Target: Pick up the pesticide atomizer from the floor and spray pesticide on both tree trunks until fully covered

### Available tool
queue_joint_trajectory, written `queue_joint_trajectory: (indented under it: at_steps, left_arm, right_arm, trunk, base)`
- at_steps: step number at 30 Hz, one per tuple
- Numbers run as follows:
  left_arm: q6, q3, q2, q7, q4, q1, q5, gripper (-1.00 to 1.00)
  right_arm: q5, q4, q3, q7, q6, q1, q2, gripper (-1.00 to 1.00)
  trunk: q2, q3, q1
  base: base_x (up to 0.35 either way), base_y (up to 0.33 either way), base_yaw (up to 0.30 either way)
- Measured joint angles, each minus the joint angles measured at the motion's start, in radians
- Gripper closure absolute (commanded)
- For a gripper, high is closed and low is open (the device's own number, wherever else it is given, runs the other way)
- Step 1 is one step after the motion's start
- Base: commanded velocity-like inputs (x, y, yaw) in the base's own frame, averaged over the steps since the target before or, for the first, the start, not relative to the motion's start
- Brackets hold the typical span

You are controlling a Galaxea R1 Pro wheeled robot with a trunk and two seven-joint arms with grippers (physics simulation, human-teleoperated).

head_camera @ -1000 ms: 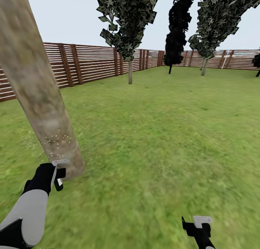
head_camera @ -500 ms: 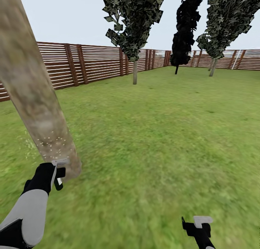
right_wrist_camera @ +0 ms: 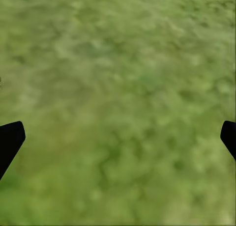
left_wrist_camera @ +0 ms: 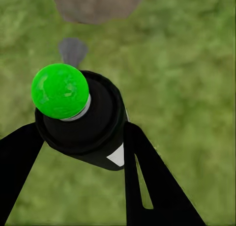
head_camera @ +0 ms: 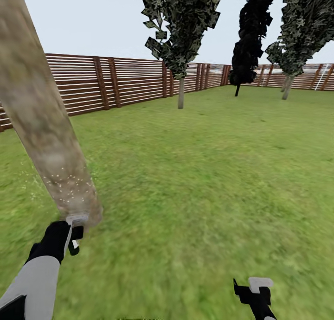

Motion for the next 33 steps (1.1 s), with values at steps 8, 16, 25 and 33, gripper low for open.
queue_joint_trajectory:
  at_steps: [8,16,25,33]
  left_arm:
    - [-0.526,-0.07,0.036,-0.385,0.0,0.255,-0.097,1.0]
    - [-0.797,-0.205,0.047,-0.808,-0.003,0.303,-0.323,1.0]
    - [-0.788,-0.409,-0.038,-0.741,-0.002,0.296,-0.339,1.0]
    - [-0.785,-0.486,-0.092,-0.75,0.001,0.295,-0.336,1.0]
  right_arm:
    - [0.137,-0.111,0.268,0.142,0.01,-0.002,0.007,-1.0]
    - [0.164,-0.477,0.288,0.885,0.188,-0.009,0.005,-1.0]
    - [0.165,-0.515,0.505,0.931,0.19,-0.011,0.089,1.0]
    - [0.16,-0.571,0.601,1.036,0.194,-0.013,0.167,1.0]
  trunk:
    - [0.0,0.0,0.0]
    - [0.0,0.0,0.0]
    - [0.0,0.0,0.0]
    - [0.0,0.0,0.0]
  base:
    - [-0.169,-0.151,0.003]
    - [-0.004,-0.003,0.0]
    - [0.0,0.0,0.0]
    - [0.0,0.0,0.0]
